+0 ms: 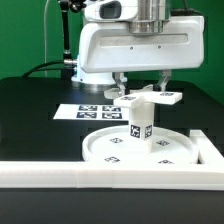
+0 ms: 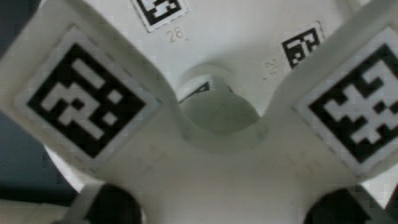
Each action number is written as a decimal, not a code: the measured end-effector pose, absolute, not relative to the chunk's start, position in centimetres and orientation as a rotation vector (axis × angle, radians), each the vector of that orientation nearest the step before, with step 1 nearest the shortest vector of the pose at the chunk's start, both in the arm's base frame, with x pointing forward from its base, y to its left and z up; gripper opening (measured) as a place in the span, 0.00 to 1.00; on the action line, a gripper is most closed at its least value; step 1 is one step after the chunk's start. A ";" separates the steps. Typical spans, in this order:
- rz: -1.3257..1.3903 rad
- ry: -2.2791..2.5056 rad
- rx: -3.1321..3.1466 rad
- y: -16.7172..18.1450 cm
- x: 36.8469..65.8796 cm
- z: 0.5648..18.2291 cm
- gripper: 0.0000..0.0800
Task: Assemble round table
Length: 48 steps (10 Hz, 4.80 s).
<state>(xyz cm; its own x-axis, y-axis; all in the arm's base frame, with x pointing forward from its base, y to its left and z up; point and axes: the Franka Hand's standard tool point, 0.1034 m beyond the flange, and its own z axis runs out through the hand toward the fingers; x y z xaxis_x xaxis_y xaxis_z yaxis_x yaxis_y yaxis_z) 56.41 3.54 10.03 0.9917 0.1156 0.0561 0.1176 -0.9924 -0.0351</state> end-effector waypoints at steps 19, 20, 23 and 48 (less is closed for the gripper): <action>0.041 1.794 -2.416 3.8 56.3 9.9 0.67; 0.040 1.783 -2.423 3.8 56.3 10.0 0.78; 0.059 1.652 -2.514 4.7 56.5 12.3 0.81; -0.041 -1.919 -2.513 5.2 56.6 12.2 0.81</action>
Offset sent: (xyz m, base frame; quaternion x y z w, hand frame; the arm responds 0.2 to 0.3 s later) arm 0.0000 0.0000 0.0000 0.0000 0.0000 0.1938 0.9810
